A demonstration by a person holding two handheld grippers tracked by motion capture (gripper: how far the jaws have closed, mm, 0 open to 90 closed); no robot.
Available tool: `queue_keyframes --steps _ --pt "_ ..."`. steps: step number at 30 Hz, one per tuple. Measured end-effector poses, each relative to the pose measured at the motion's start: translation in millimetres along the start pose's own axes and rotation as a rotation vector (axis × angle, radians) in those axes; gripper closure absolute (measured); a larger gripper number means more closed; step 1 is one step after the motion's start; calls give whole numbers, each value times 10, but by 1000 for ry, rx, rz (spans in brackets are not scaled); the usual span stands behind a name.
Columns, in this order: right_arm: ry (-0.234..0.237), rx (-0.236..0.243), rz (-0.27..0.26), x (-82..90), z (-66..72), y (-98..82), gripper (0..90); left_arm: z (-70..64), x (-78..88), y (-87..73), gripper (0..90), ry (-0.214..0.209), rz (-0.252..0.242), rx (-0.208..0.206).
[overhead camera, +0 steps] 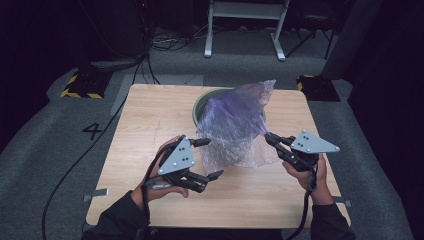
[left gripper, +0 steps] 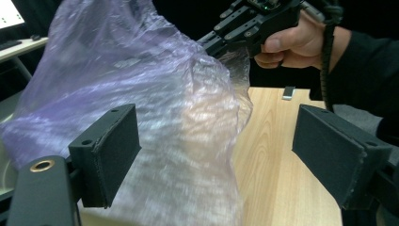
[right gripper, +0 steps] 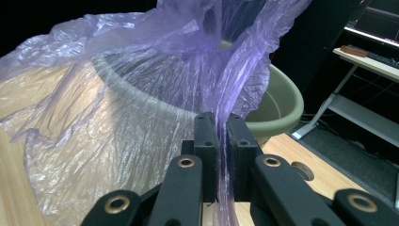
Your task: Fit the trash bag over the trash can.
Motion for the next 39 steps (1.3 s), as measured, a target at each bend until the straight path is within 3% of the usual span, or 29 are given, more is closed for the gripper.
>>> queue_keyframes --steps 3,5,8,14,16,21,23,25,27,29,31,34,36,39 --pt "4 10 -5 -3 22 18 854 -37 -88 54 180 42 22 -49" --pt "6 15 -8 1 39 26 853 -44 -144 62 194 48 42 -57" --pt "11 19 -11 -2 58 33 851 4 -227 13 233 57 79 -44" --pt "18 28 -11 -9 82 42 845 199 -284 -146 383 124 172 2" --pt "18 30 -12 -13 85 43 845 241 -290 -190 484 112 179 19" --pt "19 27 -9 -32 80 31 846 295 -294 -264 663 110 189 5" --pt "19 29 -8 -38 80 32 847 290 -276 -254 610 93 158 27" --pt "20 31 -8 -44 91 35 849 251 -258 -209 439 67 131 38" --pt "24 37 -8 -50 105 41 849 187 -251 -154 291 52 114 18" --pt "23 40 -7 -58 116 50 851 128 -263 -103 221 37 101 14" --pt "26 44 -12 -61 132 62 851 102 -301 -80 189 37 118 -5" --pt "32 46 -18 -64 152 75 851 109 -374 -94 198 68 159 -19" --pt "35 48 -19 -67 161 79 851 142 -405 -120 313 118 200 -27" --pt "40 49 -23 -63 168 86 851 197 -398 -147 452 128 199 -14"
Point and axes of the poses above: each handheld gripper's, and its own axes: x roughly backward along the jaws, y roughly out of its top, z roughly to its left, the point moved 5 cm from there along -x, roughly forward along the jaws, and after that the axes turned 12 degrees about -x, right-handed, at the moved point
